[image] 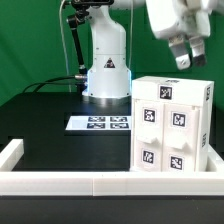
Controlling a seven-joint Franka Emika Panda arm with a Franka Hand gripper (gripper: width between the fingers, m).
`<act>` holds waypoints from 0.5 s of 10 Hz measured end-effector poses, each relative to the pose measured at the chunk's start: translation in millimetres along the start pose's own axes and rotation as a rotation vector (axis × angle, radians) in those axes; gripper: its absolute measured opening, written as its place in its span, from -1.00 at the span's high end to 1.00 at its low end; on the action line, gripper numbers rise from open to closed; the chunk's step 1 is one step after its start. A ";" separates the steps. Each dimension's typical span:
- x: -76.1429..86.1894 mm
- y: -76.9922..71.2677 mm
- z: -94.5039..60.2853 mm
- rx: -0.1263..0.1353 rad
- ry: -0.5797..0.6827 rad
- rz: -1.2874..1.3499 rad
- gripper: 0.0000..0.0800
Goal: Assemble cabinet
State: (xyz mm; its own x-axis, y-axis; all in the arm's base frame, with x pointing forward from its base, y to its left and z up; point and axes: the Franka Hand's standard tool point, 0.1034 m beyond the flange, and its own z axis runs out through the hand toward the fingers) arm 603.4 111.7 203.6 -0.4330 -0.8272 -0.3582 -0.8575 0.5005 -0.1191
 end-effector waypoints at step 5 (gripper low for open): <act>-31.6 14.8 6.9 -0.014 -0.014 -0.049 -0.99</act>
Offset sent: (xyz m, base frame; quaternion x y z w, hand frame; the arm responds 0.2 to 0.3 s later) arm 0.0092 0.0441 -0.0142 -0.0492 0.0074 0.0414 0.9979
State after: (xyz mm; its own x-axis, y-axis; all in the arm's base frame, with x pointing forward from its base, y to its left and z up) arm 606.4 147.0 206.8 -0.3863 -0.8472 -0.3648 -0.8815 0.4554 -0.1243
